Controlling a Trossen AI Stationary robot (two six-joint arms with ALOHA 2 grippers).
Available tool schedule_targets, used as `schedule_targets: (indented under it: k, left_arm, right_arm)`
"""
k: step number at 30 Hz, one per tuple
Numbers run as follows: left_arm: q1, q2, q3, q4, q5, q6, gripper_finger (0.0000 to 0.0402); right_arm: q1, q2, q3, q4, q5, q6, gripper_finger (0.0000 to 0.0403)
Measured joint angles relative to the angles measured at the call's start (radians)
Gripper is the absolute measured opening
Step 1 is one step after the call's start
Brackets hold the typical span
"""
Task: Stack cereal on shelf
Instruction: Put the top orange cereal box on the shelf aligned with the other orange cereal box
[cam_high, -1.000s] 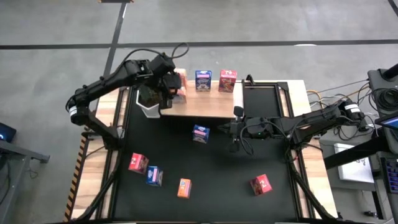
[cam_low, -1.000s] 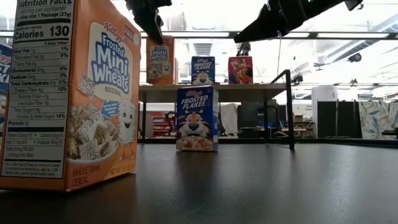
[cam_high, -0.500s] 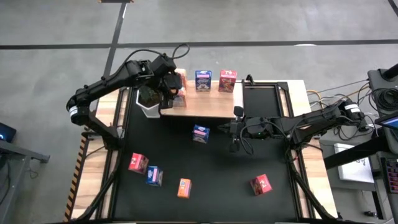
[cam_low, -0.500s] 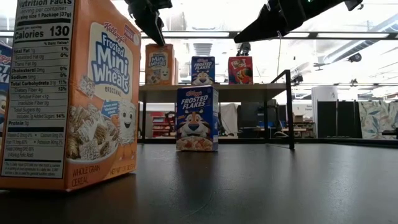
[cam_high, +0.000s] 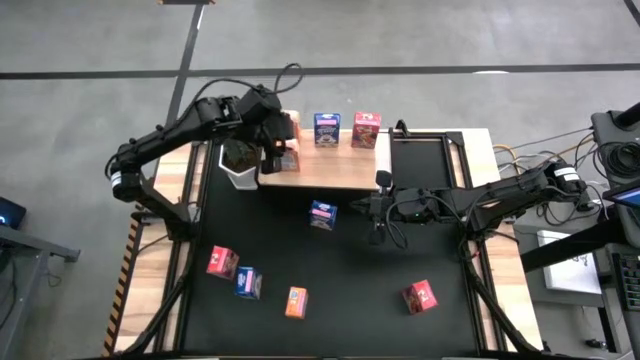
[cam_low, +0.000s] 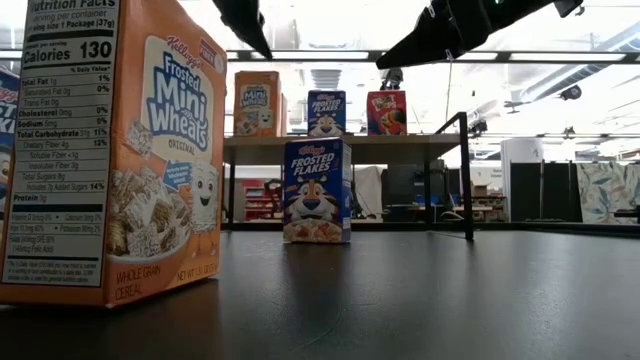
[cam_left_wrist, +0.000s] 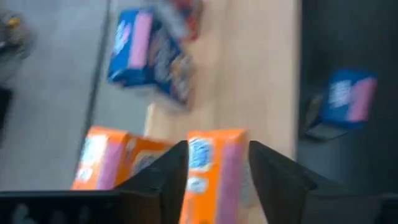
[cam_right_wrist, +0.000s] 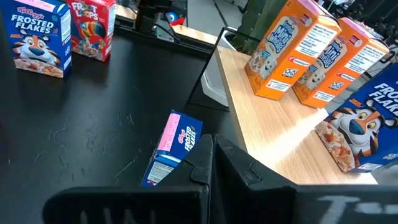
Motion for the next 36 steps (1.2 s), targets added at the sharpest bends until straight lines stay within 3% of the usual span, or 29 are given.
schedule_targets:
  k: [3, 11, 18, 26, 36]
  left_arm:
    - [-0.003, 0.0, -0.026, 0.005, -0.083, -0.003, 0.0098]
    - [-0.004, 0.0, -0.057, 0.004, -0.07, -0.01, 0.0005]
    - [-0.005, -0.005, -0.126, 0.045, -0.078, -0.01, 0.0005]
    - [-0.003, -0.002, -0.123, 0.039, -0.157, 0.01, 0.0001]
    - [-0.002, -0.005, -0.124, 0.046, -0.158, -0.003, 0.0001]
  right_arm:
    - [0.0, 0.0, 0.0, -0.002, 0.0, 0.001, 0.0009]
    - [0.0, 0.0, 0.0, -0.004, 0.0, 0.008, 0.0009]
    - [0.0, 0.0, 0.0, -0.004, 0.0, 0.01, 0.0009]
    - [0.0, 0.0, 0.0, -0.004, 0.0, 0.01, 0.0009]
    - [0.0, 0.0, 0.0, -0.004, 0.0, 0.009, 0.0009]
